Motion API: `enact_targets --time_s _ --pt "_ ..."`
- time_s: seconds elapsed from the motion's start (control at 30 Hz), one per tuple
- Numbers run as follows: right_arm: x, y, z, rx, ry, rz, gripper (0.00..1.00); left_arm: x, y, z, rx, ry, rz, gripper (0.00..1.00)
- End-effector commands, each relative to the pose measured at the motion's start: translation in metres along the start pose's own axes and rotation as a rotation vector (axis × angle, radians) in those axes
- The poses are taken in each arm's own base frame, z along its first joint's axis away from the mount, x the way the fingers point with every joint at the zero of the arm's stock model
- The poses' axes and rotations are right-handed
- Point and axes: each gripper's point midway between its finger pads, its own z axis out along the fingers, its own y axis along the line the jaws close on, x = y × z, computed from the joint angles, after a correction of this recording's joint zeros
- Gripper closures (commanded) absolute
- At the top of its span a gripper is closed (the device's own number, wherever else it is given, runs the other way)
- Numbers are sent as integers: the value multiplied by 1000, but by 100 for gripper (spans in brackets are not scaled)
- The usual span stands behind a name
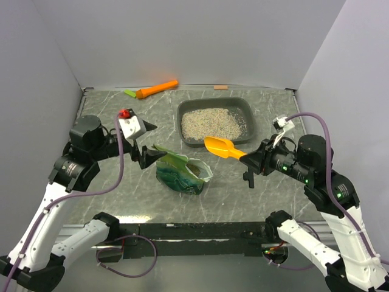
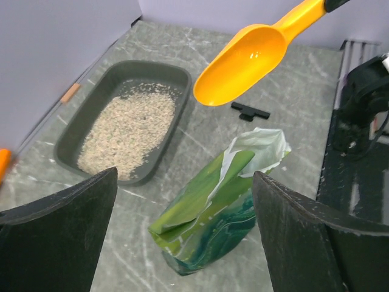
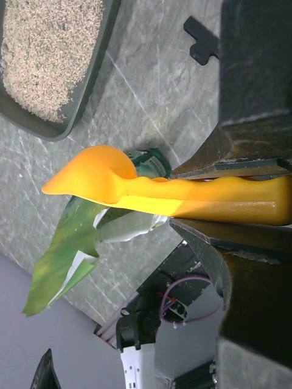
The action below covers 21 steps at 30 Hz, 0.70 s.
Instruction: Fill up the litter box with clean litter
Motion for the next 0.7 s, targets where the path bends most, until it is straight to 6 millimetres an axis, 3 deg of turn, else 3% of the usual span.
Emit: enact_targets --time_s 0.0,0.13,0.2,0.37,0.67 --pt "7 2 -5 -18 -19 -4 100 14 7 3 -41 85 132 4" --pt "20 2 -2 -40 -2 4 100 41 2 20 -34 169 172 5" --pt "21 1 -2 -36 -9 -2 100 53 11 25 -85 219 201 7" --pt "29 -4 -7 -19 -18 -7 100 55 11 33 -92 233 256 7" --pt "34 -5 -9 -19 -18 -16 100 84 1 46 -28 342 243 9"
